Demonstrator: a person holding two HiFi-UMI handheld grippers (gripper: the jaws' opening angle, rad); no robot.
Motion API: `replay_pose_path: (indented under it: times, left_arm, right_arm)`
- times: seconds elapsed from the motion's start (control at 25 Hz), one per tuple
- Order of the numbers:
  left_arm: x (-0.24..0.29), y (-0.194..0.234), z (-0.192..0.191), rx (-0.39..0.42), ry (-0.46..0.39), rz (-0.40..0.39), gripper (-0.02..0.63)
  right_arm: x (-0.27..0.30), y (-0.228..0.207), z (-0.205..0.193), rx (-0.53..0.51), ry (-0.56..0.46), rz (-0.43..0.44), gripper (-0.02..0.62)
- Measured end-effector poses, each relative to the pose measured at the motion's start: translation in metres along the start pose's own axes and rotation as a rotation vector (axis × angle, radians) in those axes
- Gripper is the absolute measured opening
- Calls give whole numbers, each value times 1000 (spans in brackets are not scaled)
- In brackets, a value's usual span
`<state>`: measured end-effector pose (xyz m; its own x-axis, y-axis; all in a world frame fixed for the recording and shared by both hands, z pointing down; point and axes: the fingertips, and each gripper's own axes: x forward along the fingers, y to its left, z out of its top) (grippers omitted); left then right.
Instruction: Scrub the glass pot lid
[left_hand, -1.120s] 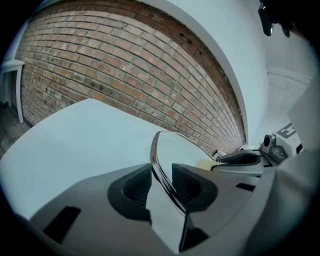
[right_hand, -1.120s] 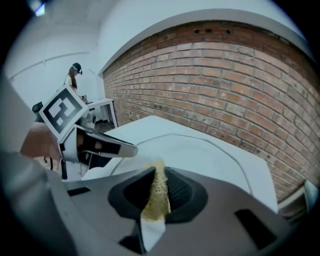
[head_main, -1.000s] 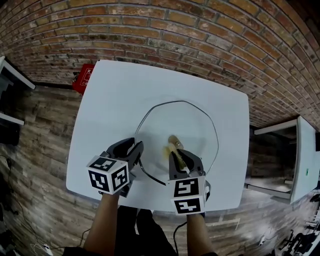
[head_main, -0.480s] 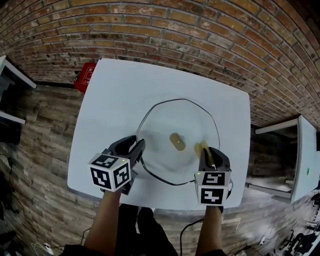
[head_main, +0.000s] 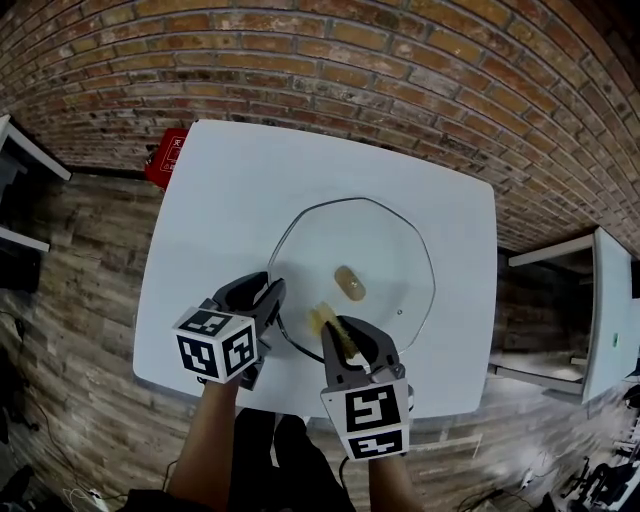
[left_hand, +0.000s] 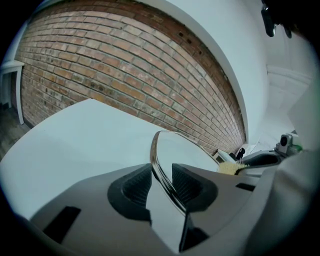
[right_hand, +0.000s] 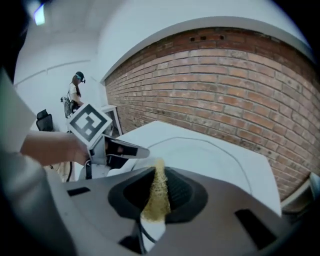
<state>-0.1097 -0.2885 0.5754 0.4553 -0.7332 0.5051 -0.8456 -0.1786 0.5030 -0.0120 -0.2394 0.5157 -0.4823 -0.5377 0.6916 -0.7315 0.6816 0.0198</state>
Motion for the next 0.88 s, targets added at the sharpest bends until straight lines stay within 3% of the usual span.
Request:
replay_pose_path:
  times: [0.2,0.64,0.88]
  left_arm:
    - [0,0,0,-1,-1,0,132]
    - [1,-2,0,-3,-1,-2,132]
    - [0,-1,0,2,-2,-6,132]
  right_arm:
    - [8,2,-24,-27,78,-5,58]
    - [-16,-80,-62,-49,198,-242,58]
    - [-24,-102,-66,-20,188,-314,58]
